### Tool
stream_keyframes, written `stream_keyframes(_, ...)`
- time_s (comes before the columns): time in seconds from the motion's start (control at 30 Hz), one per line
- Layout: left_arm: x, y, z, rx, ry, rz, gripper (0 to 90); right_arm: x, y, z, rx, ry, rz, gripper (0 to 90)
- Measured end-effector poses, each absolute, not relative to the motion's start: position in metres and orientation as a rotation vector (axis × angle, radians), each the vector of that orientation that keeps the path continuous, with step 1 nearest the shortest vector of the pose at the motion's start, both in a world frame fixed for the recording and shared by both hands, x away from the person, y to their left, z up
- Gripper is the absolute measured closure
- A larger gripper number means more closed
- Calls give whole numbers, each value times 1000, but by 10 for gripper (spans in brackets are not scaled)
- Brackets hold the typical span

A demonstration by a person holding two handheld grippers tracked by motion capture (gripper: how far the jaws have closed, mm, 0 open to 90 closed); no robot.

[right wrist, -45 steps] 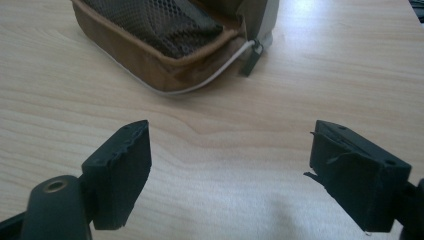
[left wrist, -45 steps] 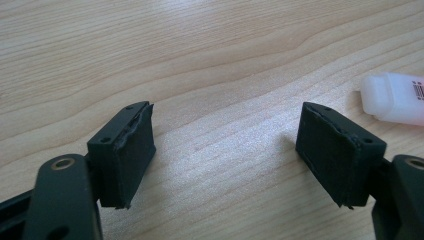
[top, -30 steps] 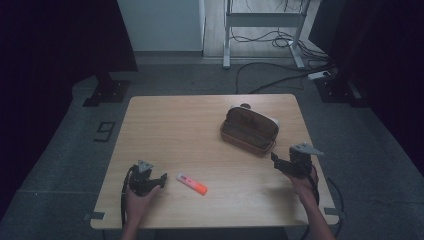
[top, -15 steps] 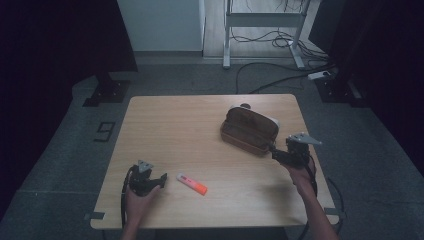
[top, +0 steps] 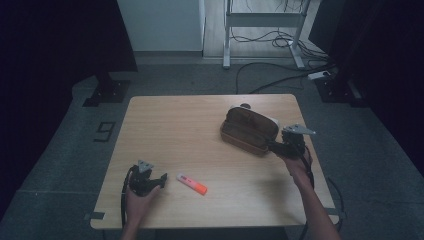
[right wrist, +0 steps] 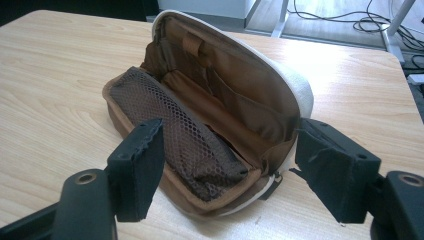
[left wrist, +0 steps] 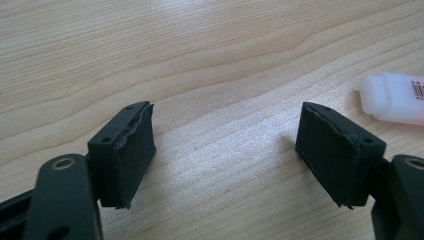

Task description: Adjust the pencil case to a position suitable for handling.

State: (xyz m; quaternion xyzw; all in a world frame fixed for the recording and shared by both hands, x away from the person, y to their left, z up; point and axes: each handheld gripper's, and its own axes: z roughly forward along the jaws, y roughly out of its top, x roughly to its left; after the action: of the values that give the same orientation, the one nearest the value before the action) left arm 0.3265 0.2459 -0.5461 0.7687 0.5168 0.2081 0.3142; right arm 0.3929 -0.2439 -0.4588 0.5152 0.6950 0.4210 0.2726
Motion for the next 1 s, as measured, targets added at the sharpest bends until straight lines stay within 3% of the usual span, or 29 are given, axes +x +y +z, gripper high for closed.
stream_keyframes(1.0, 326, 246, -546, 2029, 1360, 548, 231, 445, -260, -464, 1395, 1838, 1091, 255)
